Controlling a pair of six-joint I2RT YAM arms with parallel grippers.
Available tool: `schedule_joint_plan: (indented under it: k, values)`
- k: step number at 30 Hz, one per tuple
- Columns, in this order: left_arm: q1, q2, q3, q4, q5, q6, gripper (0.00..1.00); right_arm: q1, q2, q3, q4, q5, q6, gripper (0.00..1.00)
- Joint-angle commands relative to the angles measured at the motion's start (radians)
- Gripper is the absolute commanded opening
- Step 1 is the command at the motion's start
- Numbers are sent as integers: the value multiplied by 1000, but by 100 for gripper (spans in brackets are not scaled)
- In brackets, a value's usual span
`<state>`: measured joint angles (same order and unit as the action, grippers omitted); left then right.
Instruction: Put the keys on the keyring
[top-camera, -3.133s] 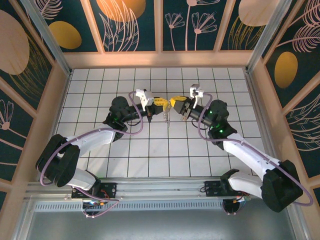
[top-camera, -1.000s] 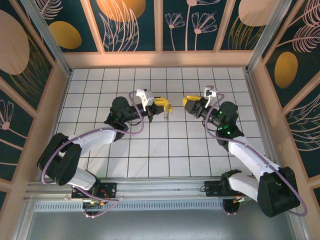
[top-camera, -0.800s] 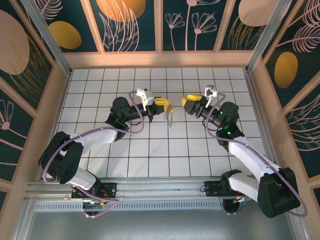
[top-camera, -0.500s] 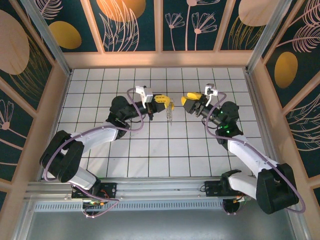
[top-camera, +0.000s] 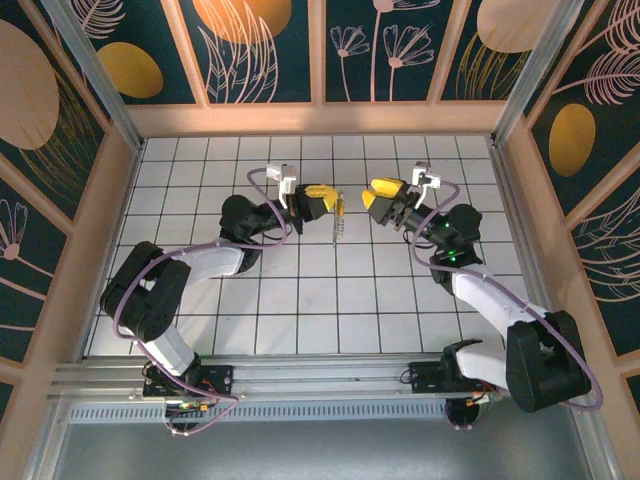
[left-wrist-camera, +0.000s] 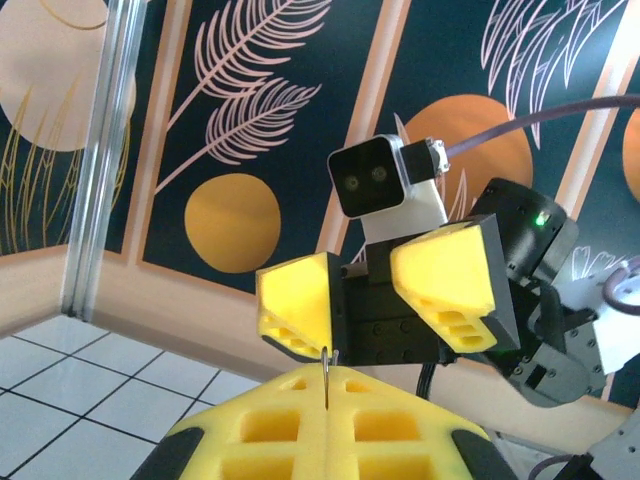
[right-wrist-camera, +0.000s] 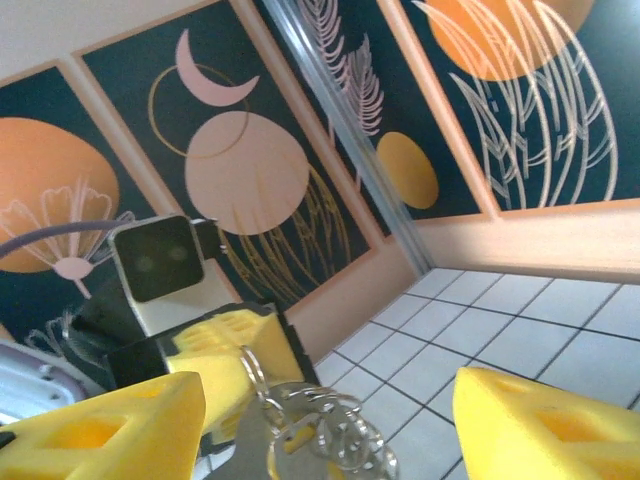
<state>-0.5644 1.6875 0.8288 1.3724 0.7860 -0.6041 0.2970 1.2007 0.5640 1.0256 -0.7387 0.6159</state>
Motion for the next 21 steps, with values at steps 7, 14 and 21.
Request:
schedule_joint_plan:
  k: [7,14,21]
  values:
    - [4,62,45,182,5,-148,0,20,103,17,214,-87,83,65]
    - [4,87,56,186,-5,-201,0,55,154,48,231,-79,77,62]
    - [5,107,55,210,-29,-264,0,64,207,64,280,-64,107,60]
